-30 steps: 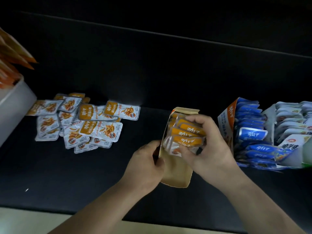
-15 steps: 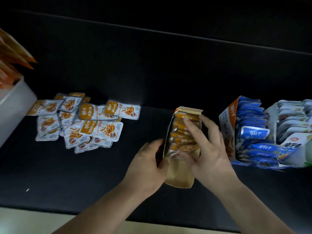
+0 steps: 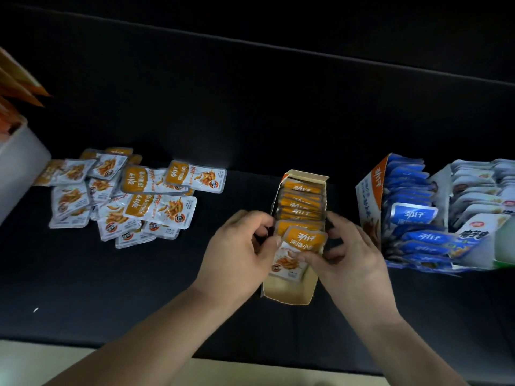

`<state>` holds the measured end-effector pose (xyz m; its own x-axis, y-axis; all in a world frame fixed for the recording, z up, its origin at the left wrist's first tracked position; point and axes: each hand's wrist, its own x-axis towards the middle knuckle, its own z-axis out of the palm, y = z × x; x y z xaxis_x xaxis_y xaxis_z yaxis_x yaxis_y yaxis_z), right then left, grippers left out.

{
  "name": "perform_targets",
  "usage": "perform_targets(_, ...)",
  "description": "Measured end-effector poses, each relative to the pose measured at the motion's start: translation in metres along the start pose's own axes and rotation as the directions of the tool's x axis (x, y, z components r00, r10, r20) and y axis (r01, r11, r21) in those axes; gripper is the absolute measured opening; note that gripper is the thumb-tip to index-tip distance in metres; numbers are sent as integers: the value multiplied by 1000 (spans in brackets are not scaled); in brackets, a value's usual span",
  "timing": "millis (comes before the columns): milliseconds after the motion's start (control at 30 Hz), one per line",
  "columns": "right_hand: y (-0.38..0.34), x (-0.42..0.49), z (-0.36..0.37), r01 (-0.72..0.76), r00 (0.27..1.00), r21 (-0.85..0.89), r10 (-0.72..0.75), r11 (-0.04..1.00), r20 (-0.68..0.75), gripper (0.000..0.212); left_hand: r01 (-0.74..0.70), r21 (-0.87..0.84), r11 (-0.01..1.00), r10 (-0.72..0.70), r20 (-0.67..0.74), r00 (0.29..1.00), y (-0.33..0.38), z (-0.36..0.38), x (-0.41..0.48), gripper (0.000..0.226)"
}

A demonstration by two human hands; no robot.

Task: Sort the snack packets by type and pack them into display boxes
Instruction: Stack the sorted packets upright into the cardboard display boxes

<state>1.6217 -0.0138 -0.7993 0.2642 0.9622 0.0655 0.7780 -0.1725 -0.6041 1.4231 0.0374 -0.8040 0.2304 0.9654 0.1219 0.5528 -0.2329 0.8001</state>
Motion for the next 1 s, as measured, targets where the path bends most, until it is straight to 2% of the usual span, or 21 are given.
perform_targets(167, -7, 4, 7, 68, 998, -71, -69, 995, -6, 98, 123, -44, 991, -121, 48, 991, 0, 4, -7, 56)
perform_targets(267, -8, 9, 10, 197, 967, -203, -225, 959, -124, 95, 131, -104, 986, -123, 72, 990, -4, 5, -7, 48)
perform_targets(367, -8, 11, 11, 312, 927, -207, -345, 927, -148, 87, 116, -127, 985, -109, 61, 992, -8, 6, -8, 45)
perform_targets(567, -9, 6, 16, 256, 962, -71, -261, 964, -81, 94, 118, -177, 977, -114, 29, 993, -8, 9, -11, 37)
perform_targets(633, -7, 5, 12, 235, 967, -29, -237, 972, -97, 94, 101, -182, 978, -106, -16, 994, -10, 9, -11, 27)
perform_targets(800, -2, 7, 8, 147, 979, 224, -110, 963, -169, 74, -9, -147, 989, -6, -102, 995, -6, 7, -5, 11)
perform_targets(900, -1, 5, 9, 120, 978, 233, -74, 965, -197, 64, -55, -121, 991, 43, -98, 994, -3, 8, -2, 8)
perform_targets(1000, -2, 5, 9, 104, 978, 222, -59, 969, -201, 65, -55, -110, 992, 44, -96, 994, -3, 9, -1, 10)
